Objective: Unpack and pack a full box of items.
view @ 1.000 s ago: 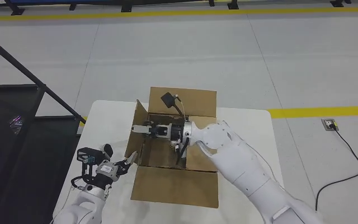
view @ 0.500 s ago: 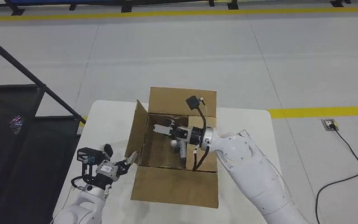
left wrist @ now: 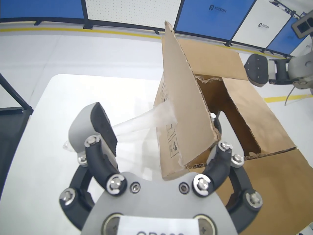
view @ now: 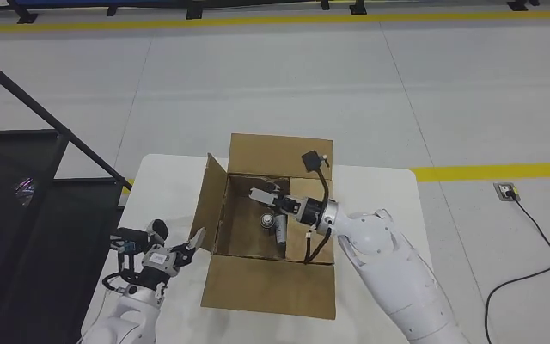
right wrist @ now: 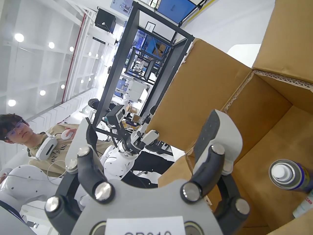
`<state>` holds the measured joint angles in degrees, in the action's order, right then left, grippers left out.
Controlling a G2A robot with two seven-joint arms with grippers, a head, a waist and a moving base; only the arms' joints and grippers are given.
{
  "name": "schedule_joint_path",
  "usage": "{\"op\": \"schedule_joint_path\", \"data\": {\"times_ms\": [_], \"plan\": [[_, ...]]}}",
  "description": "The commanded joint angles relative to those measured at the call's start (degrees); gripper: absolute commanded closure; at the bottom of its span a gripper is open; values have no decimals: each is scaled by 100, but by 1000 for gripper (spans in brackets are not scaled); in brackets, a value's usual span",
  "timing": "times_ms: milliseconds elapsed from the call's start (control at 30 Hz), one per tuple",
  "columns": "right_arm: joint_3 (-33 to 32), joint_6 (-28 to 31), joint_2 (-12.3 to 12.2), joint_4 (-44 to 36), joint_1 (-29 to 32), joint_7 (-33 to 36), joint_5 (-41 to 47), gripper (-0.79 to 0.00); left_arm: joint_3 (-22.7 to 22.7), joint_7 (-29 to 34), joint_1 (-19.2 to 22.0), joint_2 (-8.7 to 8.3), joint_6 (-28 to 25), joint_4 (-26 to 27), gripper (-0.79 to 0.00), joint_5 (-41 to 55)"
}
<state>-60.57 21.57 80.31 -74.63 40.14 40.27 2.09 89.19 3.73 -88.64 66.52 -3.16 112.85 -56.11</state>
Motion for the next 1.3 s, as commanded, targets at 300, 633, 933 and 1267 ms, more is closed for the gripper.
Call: {"op": "schedule_joint_path", "data": {"times_ms": [300,633,933,1267], "plan": [[-279,193,-89,-269,242,109,116,-785,58,284,162,61,819,-469,-785,94],[-449,281,-166,-589,451,242,163,-785,-1,275,337,64,1160,-1032,-785,-831],[-523,288,-218,-787,593,289,166,-785,-110,439,379,107,1125,-1133,-785,-714],[-512,309,-243,-810,605,272,205,-785,-144,285,370,145,1167,-1095,-785,-804]]}}
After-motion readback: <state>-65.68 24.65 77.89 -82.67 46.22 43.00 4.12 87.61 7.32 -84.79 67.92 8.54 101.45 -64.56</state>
